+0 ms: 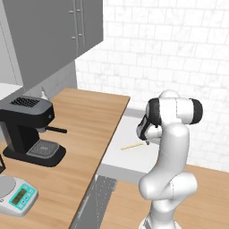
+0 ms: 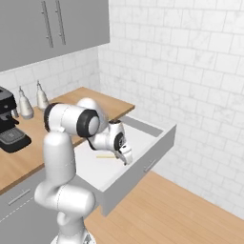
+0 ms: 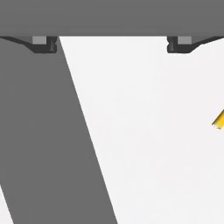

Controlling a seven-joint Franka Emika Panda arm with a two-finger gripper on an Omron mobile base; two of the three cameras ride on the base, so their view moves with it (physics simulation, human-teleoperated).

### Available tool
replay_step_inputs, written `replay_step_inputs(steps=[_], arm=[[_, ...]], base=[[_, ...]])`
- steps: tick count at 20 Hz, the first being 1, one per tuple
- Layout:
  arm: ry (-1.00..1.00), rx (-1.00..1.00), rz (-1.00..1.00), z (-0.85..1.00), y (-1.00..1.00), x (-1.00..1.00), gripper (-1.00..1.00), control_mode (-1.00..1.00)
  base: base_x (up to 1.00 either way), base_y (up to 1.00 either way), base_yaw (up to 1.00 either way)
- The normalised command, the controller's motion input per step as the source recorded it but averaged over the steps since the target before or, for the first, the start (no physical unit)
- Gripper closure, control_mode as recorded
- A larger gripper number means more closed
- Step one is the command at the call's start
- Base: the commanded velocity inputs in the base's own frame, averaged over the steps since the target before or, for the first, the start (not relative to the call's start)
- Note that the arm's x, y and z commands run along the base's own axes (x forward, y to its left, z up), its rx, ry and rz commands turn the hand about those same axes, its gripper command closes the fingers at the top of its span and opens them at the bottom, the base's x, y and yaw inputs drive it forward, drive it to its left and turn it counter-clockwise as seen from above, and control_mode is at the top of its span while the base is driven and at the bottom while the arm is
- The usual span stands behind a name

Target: Take a straw from the drawer in front and place it inside the glass cup on the dining counter.

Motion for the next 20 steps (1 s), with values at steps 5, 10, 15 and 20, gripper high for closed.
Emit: replay_step_inputs(steps=[5,10,15,20], arm=[[0.0,0.0,-0.08,-0.01,-1.0,-0.35,-1.0,-1.0],[-0.1,0.0,-0.01,0.17,-0.26,-0.2,-1.0,-1.0],[-0.04,0.0,-0.01,0.19,0.7,0.06,-1.0,-1.0],[0.0,0.0,-0.02,0.0,0.67,0.37,-1.0,-1.0]], base=[[0.0,0.0,0.0],[0.0,0.0,0.0],[0.0,0.0,0.0],[0.0,0.0,0.0]])
